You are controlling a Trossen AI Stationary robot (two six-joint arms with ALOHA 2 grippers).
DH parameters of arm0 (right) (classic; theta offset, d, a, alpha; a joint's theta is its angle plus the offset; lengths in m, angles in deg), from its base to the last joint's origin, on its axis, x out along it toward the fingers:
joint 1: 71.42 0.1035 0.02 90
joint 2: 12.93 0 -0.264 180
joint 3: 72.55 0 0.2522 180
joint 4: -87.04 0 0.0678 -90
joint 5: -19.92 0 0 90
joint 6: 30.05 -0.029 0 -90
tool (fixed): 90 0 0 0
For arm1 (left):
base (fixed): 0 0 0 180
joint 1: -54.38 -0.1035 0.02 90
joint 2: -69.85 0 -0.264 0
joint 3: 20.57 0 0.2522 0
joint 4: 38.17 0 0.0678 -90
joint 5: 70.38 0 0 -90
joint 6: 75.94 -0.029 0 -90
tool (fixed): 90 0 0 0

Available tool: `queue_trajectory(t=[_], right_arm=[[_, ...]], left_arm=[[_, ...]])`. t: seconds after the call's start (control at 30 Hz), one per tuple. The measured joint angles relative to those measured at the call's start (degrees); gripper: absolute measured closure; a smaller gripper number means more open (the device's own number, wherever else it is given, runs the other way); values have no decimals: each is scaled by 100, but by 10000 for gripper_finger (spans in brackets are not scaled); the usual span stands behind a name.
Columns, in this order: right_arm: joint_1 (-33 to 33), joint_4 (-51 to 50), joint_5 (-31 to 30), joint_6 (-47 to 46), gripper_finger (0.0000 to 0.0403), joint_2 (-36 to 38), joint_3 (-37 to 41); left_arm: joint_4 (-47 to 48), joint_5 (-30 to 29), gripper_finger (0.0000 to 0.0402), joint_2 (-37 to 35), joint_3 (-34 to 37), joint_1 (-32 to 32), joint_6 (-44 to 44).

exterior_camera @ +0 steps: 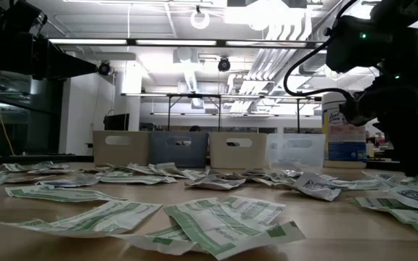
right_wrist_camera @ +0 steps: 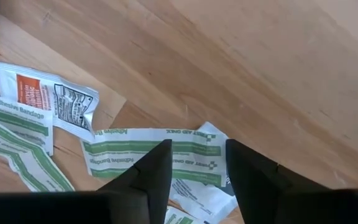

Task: Pick & Place First Aid Supplies
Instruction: Put the green bandage into the transparent bin

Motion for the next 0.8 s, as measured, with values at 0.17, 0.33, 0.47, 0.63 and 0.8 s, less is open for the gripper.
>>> queue_trajectory(t=[0.17, 0.33, 0.47, 0.63, 0.8], right_arm=[[2, -14, -40, -36, 286, 0, 0], [2, -21, -83, -48, 326, 0, 0], [2, -22, -83, -49, 364, 0, 0], [2, -22, -80, -51, 399, 0, 0], [2, -22, 24, -37, 402, 29, 0]], left_arm=[[2, -1, 121, 1, 0, -1, 0], [2, -2, 121, 1, -1, -2, 0], [2, -2, 121, 2, -2, -2, 0], [2, -1, 121, 1, -2, 0, 0], [2, -2, 121, 1, 0, 0, 0]])
